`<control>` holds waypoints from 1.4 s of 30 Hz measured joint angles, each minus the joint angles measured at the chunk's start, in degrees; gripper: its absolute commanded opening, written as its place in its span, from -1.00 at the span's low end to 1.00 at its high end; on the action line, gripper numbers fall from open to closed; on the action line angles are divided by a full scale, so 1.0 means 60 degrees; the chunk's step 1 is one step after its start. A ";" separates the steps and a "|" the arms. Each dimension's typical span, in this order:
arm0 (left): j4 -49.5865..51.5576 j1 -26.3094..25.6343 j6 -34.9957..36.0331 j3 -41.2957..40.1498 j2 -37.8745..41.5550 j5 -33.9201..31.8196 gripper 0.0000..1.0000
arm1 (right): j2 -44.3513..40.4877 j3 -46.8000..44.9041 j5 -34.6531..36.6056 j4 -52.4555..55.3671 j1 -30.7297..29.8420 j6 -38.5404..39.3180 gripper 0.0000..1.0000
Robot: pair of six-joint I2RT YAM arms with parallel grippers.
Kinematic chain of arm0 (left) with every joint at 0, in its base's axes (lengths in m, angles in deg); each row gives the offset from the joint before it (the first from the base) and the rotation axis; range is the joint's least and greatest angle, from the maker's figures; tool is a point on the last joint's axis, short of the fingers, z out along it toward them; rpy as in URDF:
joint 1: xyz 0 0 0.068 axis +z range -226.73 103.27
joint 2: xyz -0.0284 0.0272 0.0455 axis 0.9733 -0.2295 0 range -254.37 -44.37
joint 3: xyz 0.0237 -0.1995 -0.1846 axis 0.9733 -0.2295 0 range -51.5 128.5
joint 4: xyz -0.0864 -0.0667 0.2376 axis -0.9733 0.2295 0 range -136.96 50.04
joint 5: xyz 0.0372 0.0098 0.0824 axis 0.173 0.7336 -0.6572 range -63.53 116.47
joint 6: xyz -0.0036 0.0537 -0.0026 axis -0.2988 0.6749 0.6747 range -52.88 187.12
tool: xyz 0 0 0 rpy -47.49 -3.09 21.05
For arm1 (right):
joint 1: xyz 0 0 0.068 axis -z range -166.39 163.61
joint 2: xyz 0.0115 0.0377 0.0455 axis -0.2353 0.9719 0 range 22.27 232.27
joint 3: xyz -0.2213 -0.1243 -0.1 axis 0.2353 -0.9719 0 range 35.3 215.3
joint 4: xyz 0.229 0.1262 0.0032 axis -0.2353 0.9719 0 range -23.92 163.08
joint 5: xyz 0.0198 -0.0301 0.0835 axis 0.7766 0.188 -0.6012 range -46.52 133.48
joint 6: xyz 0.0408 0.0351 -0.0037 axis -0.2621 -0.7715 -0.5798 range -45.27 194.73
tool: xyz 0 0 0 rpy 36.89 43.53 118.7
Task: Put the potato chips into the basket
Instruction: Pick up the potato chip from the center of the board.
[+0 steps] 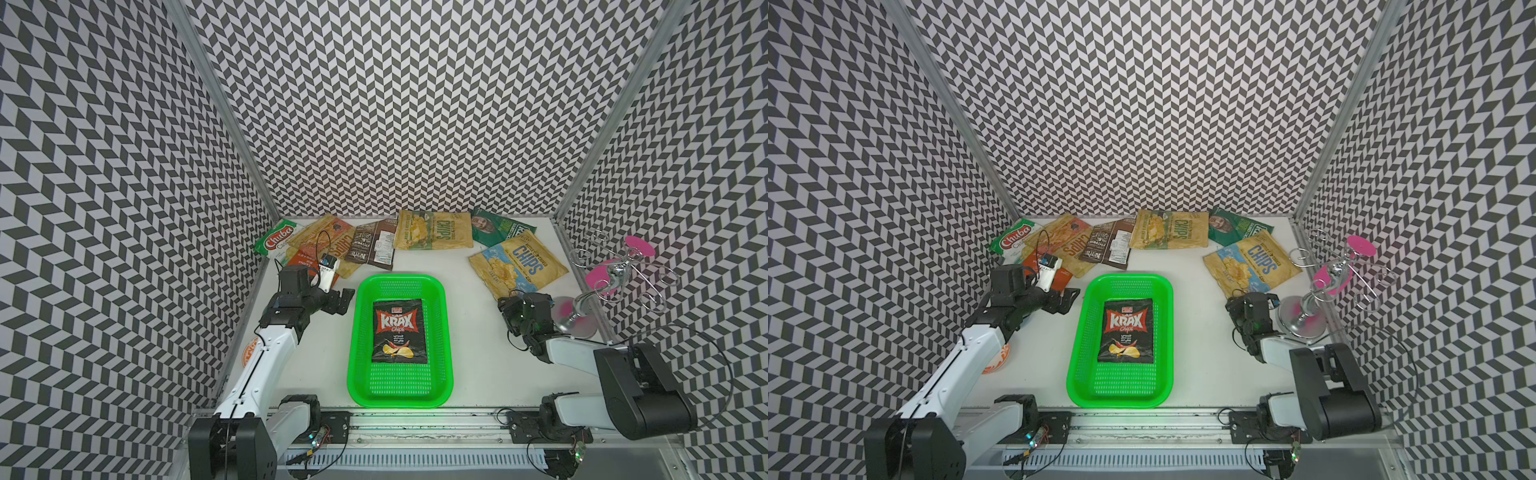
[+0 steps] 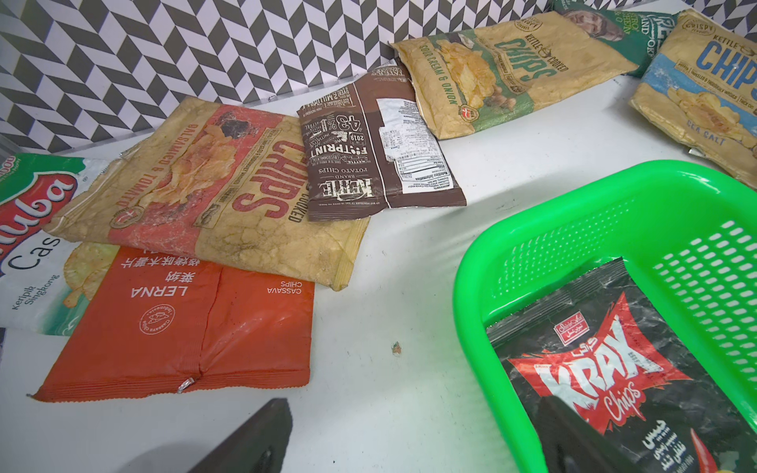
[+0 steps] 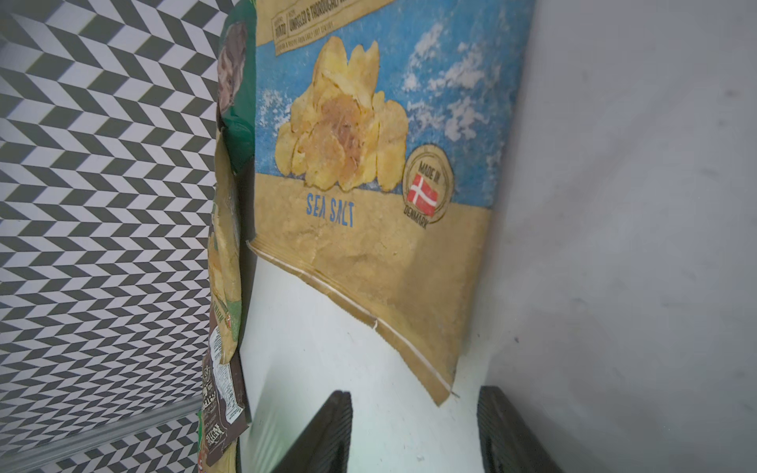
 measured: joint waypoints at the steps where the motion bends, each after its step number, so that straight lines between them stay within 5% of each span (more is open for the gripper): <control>1: 0.0000 0.0000 0.0000 0.0000 0.0000 0.0000 0.95 | 0.0102 0.0018 -0.0033 -0.0138 0.0000 -0.0011 0.07; 9: -0.0004 0.0000 0.0022 -0.0033 0.0055 0.0007 0.95 | 0.1115 0.0284 -0.0175 -0.1286 0.0000 -0.0040 0.00; 13: -0.0004 0.0000 0.0033 -0.0055 0.0055 0.0007 0.95 | 0.1450 0.0357 -0.0215 -0.1541 -0.0004 -0.0004 -0.48; 16: -0.0004 0.0000 0.0033 -0.0055 0.0055 0.0018 0.95 | 0.1526 0.0357 -0.0215 -0.1439 0.0000 0.0033 -0.57; 20: -0.0004 0.0000 0.0033 -0.0055 0.0055 0.0044 0.95 | 0.1508 0.0357 -0.0200 -0.1253 -0.0004 0.0219 -0.98; 34: 0.0000 0.0000 0.0036 -0.0055 0.0055 0.0106 0.95 | -0.1311 0.0823 -0.0350 0.0237 -0.0080 0.1606 -1.00; 42: 0.0000 0.0000 0.0036 -0.0055 0.0055 0.0160 0.95 | -0.2874 0.1923 -0.0557 0.1665 -0.1024 0.2863 -1.00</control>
